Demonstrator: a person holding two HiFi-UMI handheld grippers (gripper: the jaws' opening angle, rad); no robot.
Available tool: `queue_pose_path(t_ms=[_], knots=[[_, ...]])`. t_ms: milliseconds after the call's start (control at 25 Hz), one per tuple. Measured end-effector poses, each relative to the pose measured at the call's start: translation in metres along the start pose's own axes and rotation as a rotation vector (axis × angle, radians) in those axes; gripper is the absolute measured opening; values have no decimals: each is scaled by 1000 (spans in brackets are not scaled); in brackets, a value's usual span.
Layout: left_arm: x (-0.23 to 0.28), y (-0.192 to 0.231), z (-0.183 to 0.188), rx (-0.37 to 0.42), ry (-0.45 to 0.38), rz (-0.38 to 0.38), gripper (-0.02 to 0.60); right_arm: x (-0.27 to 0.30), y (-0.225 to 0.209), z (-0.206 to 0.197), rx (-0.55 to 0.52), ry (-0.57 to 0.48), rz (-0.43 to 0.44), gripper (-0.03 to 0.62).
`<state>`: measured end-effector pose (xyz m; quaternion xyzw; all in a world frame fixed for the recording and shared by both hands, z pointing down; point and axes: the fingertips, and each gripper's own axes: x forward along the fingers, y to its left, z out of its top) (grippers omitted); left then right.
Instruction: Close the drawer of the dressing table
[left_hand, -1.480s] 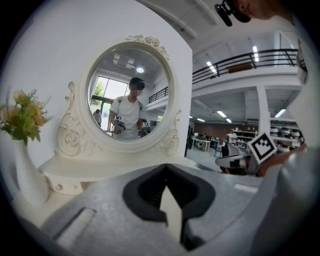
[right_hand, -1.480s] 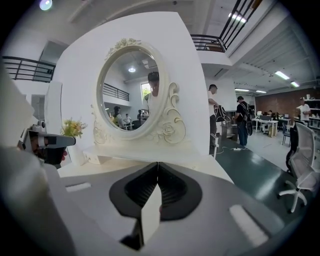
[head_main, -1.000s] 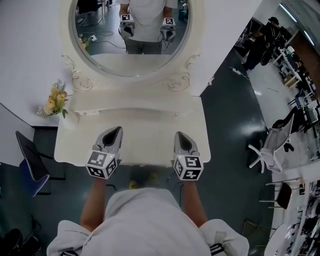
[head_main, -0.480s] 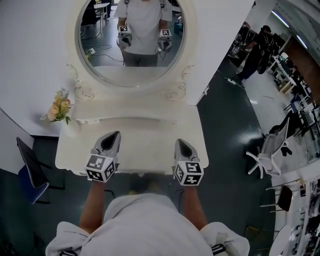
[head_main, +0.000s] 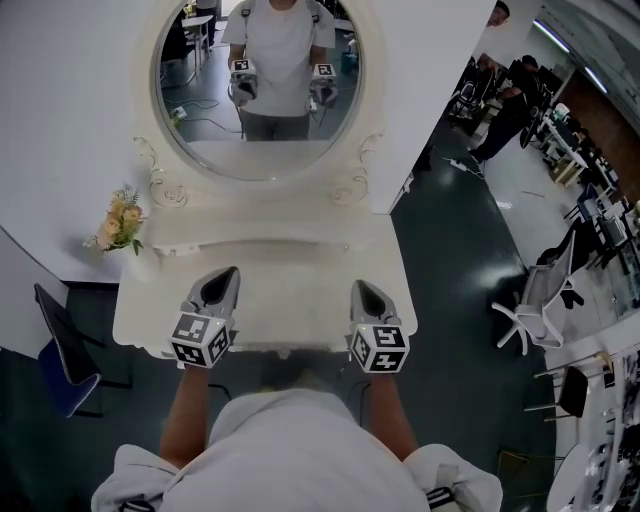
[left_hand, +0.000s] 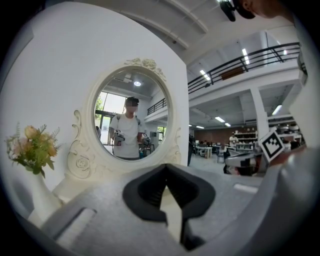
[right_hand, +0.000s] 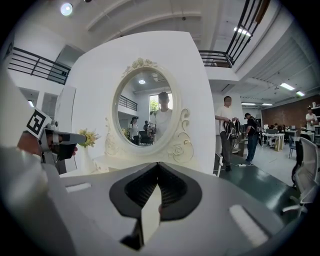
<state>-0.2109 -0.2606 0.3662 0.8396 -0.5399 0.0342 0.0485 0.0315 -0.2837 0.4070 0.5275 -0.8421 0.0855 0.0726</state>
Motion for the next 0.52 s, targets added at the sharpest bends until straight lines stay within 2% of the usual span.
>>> queue_pose_path(t_ms=[520], knots=[[1,11,11,-1,-25,4,-1,4,-2,9,-2,-12,5,3]])
